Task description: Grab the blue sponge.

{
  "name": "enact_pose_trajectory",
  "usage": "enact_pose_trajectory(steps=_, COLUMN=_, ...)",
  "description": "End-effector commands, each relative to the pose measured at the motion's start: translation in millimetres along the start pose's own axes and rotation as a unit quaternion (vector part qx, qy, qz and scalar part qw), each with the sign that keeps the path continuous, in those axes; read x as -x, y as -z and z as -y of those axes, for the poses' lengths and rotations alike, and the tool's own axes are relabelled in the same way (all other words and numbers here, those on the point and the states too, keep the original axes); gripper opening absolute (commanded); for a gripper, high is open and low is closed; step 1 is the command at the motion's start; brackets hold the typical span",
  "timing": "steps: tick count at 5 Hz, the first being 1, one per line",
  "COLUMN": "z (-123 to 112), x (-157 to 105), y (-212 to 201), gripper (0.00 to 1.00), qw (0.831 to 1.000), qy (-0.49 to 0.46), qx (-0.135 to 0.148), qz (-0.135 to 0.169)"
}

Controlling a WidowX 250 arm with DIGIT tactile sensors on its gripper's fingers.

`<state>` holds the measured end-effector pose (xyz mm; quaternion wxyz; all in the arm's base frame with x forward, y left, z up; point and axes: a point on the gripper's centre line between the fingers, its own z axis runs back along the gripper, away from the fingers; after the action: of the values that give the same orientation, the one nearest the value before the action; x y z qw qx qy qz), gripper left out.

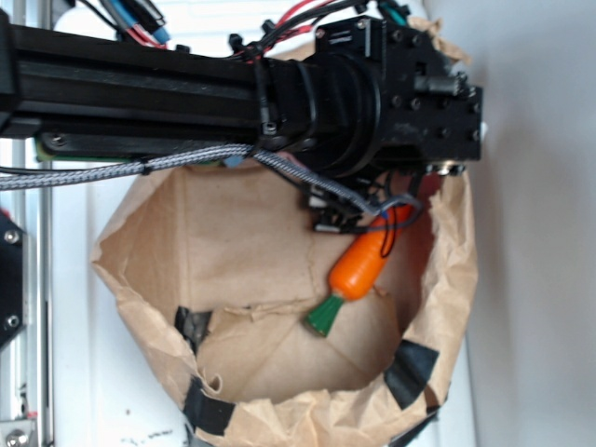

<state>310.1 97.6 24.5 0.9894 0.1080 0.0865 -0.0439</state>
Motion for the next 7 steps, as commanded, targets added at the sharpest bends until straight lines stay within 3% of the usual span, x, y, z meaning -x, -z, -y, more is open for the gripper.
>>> enact_pose_trajectory(steps=1, z=6, x=-4, y=-72, gripper=0.0, qw=0.996, qy=0.031, qx=0.061, qz=0.051)
enact_pose_trajectory(steps=3, z=16, x=29, y=-122, gripper=0.0, qw=0.988, qy=0.072, qx=0.113, qz=0.083)
enact_pose_trajectory(steps=4, z=15, x=38, y=-125, gripper=0.0, qw=0.985, qy=0.083, qx=0.118, qz=0.093)
enact_pose_trajectory(steps=5, z=12, x=42, y=-113, gripper=1.0, qw=0.992, qy=0.063, qx=0.086, qz=0.074)
enact_pose_trajectory(steps=6, z=14, x=46, y=-91, gripper=1.0, qw=0.995, qy=0.05, qx=0.062, qz=0.062)
enact_pose_trajectory(steps=7, z=13, x=65, y=-72, gripper=1.0, qw=0.995, qy=0.069, qx=0.044, qz=0.05)
